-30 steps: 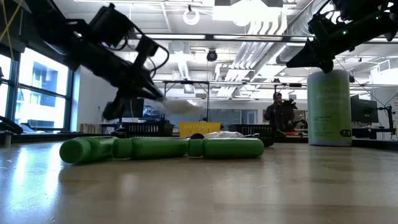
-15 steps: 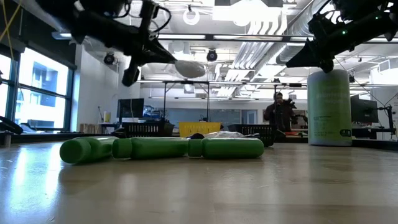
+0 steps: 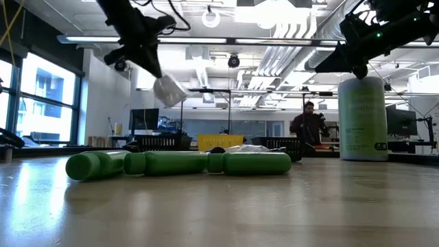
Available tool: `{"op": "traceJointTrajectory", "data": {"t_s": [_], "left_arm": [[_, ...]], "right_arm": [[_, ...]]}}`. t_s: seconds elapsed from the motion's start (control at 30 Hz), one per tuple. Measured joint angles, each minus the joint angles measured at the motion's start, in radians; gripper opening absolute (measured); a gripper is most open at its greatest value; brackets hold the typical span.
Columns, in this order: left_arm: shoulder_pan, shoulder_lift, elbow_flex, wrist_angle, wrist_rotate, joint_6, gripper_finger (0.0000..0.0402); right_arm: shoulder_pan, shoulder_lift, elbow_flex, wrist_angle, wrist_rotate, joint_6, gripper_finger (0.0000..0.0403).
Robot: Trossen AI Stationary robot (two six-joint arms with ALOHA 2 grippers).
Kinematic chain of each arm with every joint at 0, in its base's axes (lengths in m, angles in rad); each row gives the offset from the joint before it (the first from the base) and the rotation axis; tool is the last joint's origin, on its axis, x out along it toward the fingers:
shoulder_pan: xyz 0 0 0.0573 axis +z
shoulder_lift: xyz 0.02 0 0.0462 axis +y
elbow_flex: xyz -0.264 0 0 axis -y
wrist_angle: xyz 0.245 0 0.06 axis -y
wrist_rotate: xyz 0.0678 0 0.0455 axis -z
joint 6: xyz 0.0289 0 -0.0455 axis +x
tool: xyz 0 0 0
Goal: Pick & Place Travel size toiletries
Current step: Put the cotton pack into the top left black bin
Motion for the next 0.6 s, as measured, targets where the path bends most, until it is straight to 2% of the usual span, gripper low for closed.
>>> {"op": "traceJointTrajectory", "data": {"t_s": [0.2,0.47,0.6], "left_arm": [[0.094,0.015,0.003,0.015,-0.041,0.011,0.0],[0.142,0.128,0.003,0.062,-0.164,0.27,0.0],[0.145,0.196,0.002,0.066,-0.17,0.36,0.0]], "right_arm": [[0.0,0.0,0.0,0.0,-0.001,0.008,0.0002],[0.0,0.0,0.0,0.0,-0.001,0.008,0.0002],[0.0,0.0,0.0,0.0,0.0,0.008,0.0002]]}}
